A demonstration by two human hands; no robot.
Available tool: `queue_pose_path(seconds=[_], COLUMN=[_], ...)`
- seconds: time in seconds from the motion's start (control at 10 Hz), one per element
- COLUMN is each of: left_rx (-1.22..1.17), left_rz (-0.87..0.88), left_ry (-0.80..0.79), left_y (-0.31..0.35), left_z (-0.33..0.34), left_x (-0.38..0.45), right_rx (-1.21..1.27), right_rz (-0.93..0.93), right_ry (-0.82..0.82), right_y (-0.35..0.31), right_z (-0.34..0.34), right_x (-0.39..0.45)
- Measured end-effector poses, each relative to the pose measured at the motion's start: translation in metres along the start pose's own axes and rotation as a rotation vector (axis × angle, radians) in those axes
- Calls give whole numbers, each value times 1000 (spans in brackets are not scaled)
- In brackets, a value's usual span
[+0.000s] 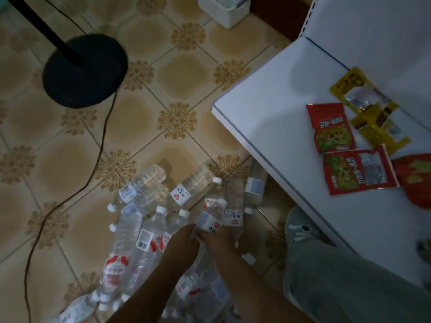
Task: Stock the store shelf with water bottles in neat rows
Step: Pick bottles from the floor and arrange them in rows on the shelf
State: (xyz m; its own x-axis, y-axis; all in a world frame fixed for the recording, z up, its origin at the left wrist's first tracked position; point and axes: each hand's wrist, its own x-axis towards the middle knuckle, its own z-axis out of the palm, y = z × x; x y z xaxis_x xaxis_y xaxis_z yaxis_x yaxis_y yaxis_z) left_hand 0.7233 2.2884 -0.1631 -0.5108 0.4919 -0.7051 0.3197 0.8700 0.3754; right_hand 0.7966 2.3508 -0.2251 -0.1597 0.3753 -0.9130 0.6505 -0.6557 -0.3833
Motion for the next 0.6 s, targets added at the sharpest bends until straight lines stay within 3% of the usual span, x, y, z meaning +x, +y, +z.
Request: queue_pose_path(seconds=[0.3, 0.5, 0.6], left_rx=[-194, -241, -232], left_rz=[-25, 199, 366], left_ry=[104, 137, 145], left_y=[3, 59, 85], left_z=[8, -10, -22], left_x=[-1, -29, -64], right_rx=[0, 273, 277], right_rz=[19, -101, -180], right_ry=[43, 153, 245], right_y=[-11, -32, -47], right_z=[-1, -41, -76], right_x=[9, -50, -90])
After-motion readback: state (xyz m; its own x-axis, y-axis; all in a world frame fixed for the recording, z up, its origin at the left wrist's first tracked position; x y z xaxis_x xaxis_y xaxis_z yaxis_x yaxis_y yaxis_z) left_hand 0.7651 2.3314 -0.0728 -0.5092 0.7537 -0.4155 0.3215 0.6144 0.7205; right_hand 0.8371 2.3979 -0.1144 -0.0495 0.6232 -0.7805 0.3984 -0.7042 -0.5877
